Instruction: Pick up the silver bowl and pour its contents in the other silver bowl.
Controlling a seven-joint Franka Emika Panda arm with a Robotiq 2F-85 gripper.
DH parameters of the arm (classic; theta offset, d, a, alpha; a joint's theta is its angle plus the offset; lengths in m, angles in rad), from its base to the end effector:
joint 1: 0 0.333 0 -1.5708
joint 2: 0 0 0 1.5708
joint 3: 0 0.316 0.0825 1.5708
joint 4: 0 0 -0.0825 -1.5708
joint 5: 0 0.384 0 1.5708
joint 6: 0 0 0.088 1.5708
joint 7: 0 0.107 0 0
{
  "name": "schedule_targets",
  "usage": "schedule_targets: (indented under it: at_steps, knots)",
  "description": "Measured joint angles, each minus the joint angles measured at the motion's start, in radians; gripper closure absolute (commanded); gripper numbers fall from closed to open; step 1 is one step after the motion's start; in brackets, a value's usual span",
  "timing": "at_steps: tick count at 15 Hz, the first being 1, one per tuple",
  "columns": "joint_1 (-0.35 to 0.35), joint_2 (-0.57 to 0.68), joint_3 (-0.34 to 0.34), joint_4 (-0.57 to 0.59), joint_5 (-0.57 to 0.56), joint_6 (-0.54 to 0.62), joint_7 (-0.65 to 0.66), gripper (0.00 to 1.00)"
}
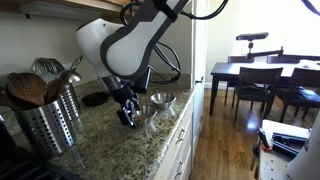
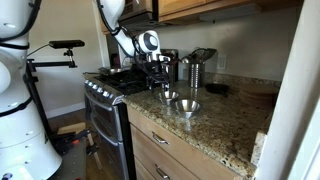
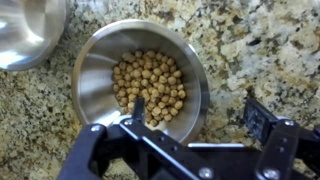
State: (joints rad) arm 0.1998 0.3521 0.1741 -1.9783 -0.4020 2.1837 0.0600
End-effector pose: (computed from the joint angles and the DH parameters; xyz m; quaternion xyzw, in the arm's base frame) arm 0.5605 0.2010 0.2821 0.9510 0.2750 -0.0378 0.1365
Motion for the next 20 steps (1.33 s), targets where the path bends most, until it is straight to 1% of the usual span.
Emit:
schedule_targets:
  at_steps: [9,10,11,12,13,14,15,19,20]
  knots:
    - [0.013,0.018,-0.009,0.001,-0.001,0.000,0.015,0.00]
    - [0.014,0.021,-0.011,0.001,-0.001,0.000,0.021,0.08]
    - [0.015,0.024,-0.013,0.001,-0.001,0.000,0.025,0.05]
    - [0.016,0.027,-0.014,0.001,-0.001,0.000,0.029,0.07]
    - [0.018,0.029,-0.016,0.001,-0.001,0.000,0.033,0.14]
    - [0.020,0.030,-0.019,0.001,-0.001,0.000,0.037,0.32]
    - [0.023,0.030,-0.022,0.001,-0.001,0.000,0.039,0.37]
    - [0.026,0.031,-0.027,0.001,-0.001,0.000,0.042,0.66]
    - [0.026,0.031,-0.028,0.001,-0.001,0.000,0.043,0.72]
